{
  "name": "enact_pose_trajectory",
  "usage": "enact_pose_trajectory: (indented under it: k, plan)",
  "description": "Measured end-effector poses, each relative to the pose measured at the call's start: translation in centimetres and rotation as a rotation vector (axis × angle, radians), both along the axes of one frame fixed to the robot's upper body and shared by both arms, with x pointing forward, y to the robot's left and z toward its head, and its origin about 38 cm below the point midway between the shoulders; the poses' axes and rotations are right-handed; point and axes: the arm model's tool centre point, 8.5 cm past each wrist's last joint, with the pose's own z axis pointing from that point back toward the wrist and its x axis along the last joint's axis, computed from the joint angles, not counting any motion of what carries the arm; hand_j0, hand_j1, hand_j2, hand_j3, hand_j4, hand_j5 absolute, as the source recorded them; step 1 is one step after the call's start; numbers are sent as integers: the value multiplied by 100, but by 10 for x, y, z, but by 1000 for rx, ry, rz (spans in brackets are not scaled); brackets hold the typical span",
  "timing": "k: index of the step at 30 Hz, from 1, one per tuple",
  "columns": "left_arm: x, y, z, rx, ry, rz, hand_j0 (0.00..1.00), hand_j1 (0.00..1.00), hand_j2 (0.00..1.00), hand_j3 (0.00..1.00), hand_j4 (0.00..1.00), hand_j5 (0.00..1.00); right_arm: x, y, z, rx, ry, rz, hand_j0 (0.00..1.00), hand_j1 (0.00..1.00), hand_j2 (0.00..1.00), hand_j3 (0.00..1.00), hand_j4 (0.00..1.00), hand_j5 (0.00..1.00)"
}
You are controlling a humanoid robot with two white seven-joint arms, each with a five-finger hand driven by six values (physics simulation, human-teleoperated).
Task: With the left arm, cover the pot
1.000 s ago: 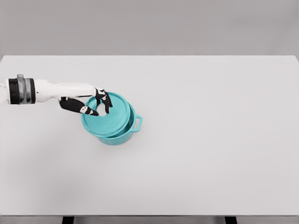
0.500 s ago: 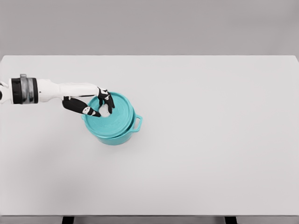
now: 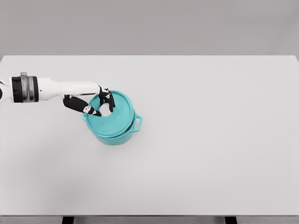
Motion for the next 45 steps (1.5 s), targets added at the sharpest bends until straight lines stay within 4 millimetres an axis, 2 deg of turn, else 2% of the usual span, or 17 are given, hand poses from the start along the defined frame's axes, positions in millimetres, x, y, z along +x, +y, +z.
enact_pose_trajectory:
  k: [14,21,27,33,35,36,37,45]
  plan:
    - [2,-6,-2,2,14,10,50,50,50,50,50,50,0,0,0,0,0,0,100,100,100,100,100,100]
    - [2,-7,-2,1,14,8,68,68,68,68,68,68,0,0,0,0,0,0,100,100,100,100,100,100]
    - [2,-5,-2,5,15,14,69,69,69,69,69,69,0,0,0,0,0,0,100,100,100,100,100,100]
    - [6,-2,-8,57,85,112,69,69,69,69,69,69,0,0,0,0,0,0,100,100,100,100,100,100]
    - [7,-2,-4,62,97,131,69,69,69,69,69,69,0,0,0,0,0,0,100,100,100,100,100,100]
    - [5,-1,-2,64,106,142,70,70,70,70,70,70,0,0,0,0,0,0,100,100,100,100,100,100]
    - [3,0,-2,65,116,146,77,77,77,77,77,77,0,0,0,0,0,0,100,100,100,100,100,100]
    - [-14,7,9,64,149,157,80,80,80,80,80,80,0,0,0,0,0,0,100,100,100,100,100,100]
